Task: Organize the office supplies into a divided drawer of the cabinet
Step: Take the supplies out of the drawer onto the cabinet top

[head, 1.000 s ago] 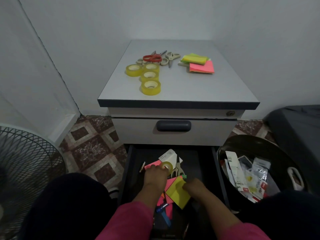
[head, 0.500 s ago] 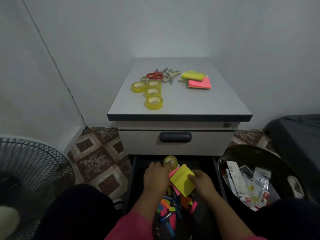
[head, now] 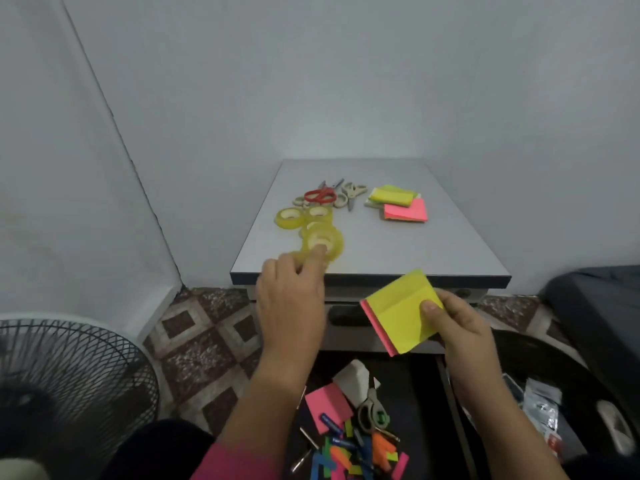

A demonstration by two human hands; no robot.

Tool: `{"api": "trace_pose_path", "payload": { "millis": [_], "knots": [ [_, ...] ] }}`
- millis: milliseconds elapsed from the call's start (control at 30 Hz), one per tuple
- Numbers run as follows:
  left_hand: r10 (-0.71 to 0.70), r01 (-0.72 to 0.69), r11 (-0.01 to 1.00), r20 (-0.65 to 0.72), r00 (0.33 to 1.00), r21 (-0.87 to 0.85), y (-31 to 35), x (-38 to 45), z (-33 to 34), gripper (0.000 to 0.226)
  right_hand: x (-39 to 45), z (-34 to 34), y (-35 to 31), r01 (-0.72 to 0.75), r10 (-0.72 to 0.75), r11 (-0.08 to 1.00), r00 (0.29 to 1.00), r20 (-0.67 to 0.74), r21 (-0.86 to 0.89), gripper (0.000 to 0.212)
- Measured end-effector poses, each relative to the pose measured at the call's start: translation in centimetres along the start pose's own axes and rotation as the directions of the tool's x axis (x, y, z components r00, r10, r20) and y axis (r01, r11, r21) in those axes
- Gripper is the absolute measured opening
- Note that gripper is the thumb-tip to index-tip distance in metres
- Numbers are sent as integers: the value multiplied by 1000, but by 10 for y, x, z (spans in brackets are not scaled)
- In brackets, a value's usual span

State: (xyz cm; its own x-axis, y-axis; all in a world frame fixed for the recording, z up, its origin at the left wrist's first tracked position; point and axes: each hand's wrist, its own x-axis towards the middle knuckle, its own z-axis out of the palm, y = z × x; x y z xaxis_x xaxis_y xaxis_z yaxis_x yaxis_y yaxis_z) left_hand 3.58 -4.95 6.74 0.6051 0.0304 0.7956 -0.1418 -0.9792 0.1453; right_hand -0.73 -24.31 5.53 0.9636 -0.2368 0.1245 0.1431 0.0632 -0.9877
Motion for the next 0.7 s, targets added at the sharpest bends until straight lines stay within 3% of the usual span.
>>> {"api": "trace_pose_path", "payload": {
  "millis": [133,333,433,533,600,700],
  "knots": [
    [-202,160,971,253,946,175,-28,56,11,21,21,7,-23,44,-41,997,998,-38,59,22],
    [-162,24,961,486,859,276,-45,84,31,24,54,17,-34,21,-18,999,994,-105,25,19],
    [-173,84,966,367,914,246,-43,86,28,20,79,19,-39,24,-23,1000,987,-159,5,16],
    [-130,125,991,141,981,44,-33,95,31,26,117,28,-42,78,-87,996,965,-246,-48,17],
    [-44,55,995,124,991,-87,-27,102,43,25,149,37,-41,117,-152,985,936,-319,-124,16],
    [139,-117,985,177,974,-131,-28,101,68,25,194,54,-42,118,-184,976,894,-410,-182,17]
  ]
}}
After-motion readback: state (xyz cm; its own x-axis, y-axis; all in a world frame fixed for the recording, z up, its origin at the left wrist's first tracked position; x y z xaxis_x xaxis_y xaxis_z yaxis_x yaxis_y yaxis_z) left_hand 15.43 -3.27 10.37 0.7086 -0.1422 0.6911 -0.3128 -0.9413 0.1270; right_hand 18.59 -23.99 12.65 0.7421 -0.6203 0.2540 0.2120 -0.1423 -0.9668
